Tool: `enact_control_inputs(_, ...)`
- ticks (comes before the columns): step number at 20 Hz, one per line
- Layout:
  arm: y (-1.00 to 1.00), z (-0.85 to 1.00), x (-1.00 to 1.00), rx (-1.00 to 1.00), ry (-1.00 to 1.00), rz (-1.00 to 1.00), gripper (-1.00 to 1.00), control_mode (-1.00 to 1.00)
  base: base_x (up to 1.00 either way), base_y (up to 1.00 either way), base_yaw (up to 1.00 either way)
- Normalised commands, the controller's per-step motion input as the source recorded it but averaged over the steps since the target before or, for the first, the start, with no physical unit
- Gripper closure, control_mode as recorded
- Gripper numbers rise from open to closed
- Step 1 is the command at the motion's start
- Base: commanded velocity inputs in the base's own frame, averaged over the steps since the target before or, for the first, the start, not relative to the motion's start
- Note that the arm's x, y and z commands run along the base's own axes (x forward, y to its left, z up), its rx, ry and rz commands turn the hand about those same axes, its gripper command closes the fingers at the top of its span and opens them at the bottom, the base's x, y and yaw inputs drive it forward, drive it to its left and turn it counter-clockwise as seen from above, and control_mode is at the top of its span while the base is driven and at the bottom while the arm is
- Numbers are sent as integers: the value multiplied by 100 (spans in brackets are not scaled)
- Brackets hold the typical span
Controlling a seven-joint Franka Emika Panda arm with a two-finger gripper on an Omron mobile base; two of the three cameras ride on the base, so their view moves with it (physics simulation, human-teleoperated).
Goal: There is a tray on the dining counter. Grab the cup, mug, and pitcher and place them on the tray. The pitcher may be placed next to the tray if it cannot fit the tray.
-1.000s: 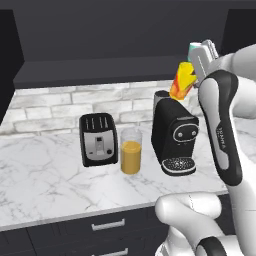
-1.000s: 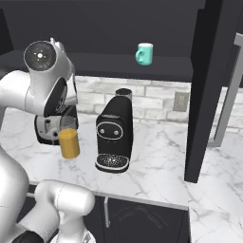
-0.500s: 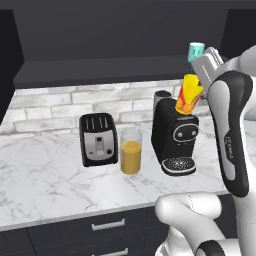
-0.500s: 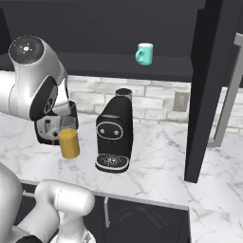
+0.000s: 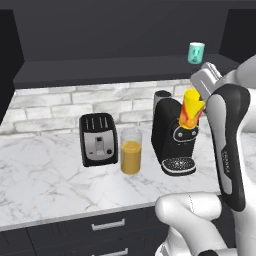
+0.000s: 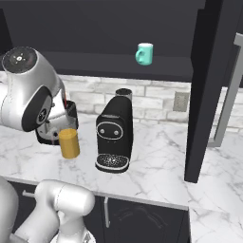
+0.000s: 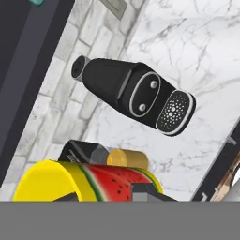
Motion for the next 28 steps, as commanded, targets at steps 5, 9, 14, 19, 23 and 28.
enact_control_inputs(5, 0, -37, -8, -5, 0, 0, 100, -100, 0, 0, 0)
enact_control_inputs(9, 0, -26, -4, -2, 0, 0, 100, -100, 0, 0, 0)
enact_control_inputs(14, 0, -13, 0, -1, 0, 0, 100, 100, -9, 0, 1)
enact_control_inputs(19, 0, 0, 0, 0, 0, 0, 100, 100, -66, 4, 21)
enact_control_inputs(23, 0, 0, 0, 0, 0, 0, 100, 100, -68, 34, 40)
enact_control_inputs(28, 0, 0, 0, 0, 0, 0, 100, 100, -47, 42, 56)
